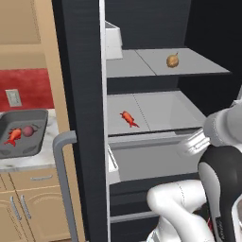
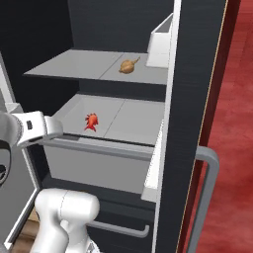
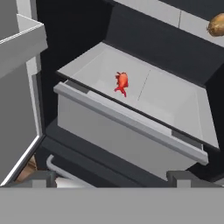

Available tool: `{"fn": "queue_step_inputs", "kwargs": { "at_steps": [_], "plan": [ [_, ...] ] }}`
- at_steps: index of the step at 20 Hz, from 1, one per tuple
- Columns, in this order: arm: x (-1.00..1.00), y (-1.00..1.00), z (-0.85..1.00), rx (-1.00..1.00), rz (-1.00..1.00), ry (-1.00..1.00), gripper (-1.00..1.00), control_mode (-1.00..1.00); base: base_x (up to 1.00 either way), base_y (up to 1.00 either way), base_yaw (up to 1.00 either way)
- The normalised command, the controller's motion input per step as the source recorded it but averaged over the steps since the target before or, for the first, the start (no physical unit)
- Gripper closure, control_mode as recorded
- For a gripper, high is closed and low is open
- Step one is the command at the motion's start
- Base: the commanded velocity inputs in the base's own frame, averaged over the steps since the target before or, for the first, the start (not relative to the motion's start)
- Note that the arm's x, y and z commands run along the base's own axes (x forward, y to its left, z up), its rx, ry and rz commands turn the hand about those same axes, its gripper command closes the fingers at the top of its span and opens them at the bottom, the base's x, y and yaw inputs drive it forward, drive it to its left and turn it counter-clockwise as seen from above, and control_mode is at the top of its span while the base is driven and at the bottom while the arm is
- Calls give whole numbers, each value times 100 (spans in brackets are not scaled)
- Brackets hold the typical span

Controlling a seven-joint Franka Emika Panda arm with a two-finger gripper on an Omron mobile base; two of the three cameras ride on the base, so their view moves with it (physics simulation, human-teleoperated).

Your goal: Place one onion and one fish in each tupperware on the nearby counter, to pack two identical lunches.

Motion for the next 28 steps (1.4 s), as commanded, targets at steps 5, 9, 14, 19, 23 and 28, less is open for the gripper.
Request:
{"fn": "queue_step_inputs", "kwargs": {
  "at_steps": [5, 9, 14, 19, 23, 28],
  "plan": [
    [18, -29, -66, 4, 8, -13, -100, -100, 0, 0, 0],
    [82, -4, -52, 5, 0, -12, -100, -100, 0, 0, 0],
    [92, 11, -52, 4, 0, -8, -100, -100, 0, 0, 0],
    [78, 16, -46, 5, -3, -9, -100, -100, 0, 0, 0],
    [87, 27, -32, 9, -7, 0, -100, -100, 0, 0, 0],
    [69, 9, -28, 9, -10, 2, -100, -100, 0, 0, 0]
  ]
}}
